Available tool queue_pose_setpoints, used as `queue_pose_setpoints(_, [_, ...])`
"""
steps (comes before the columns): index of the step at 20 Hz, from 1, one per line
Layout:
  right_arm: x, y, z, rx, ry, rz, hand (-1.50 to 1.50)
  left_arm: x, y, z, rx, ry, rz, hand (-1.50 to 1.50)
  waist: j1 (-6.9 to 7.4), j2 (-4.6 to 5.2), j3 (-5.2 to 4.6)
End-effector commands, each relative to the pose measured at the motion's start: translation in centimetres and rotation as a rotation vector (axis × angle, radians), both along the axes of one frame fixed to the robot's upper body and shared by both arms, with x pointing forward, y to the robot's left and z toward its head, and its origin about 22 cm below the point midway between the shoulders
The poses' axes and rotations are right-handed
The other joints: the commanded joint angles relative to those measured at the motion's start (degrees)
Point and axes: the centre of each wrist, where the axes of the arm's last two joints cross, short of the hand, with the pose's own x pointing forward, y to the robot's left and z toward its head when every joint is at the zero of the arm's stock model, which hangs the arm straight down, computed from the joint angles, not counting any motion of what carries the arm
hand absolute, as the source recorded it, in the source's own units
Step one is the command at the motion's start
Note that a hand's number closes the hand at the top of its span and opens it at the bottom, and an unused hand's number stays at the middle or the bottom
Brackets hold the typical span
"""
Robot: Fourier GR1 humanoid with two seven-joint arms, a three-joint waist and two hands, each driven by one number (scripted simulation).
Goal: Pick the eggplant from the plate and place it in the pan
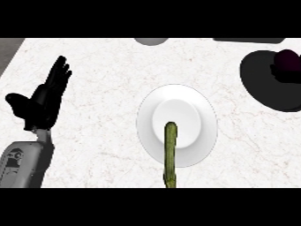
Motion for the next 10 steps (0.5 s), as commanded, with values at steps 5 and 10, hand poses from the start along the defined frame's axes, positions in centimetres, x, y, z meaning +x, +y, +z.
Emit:
queue_pose_setpoints(5, [-0.8,-1.0,-3.1,0.246,0.199,0.026,-1.50,0.2,-0.2,1.1,-0.006,-0.010,-0.031,0.00,1.68,0.26,0.14])
queue_pose_setpoints(10, [-0.8,-1.0,-3.4,0.385,0.251,0.140,-1.50,0.9,-1.7,1.2,0.003,-0.018,-0.026,0.00,1.16,0.64,0.23])
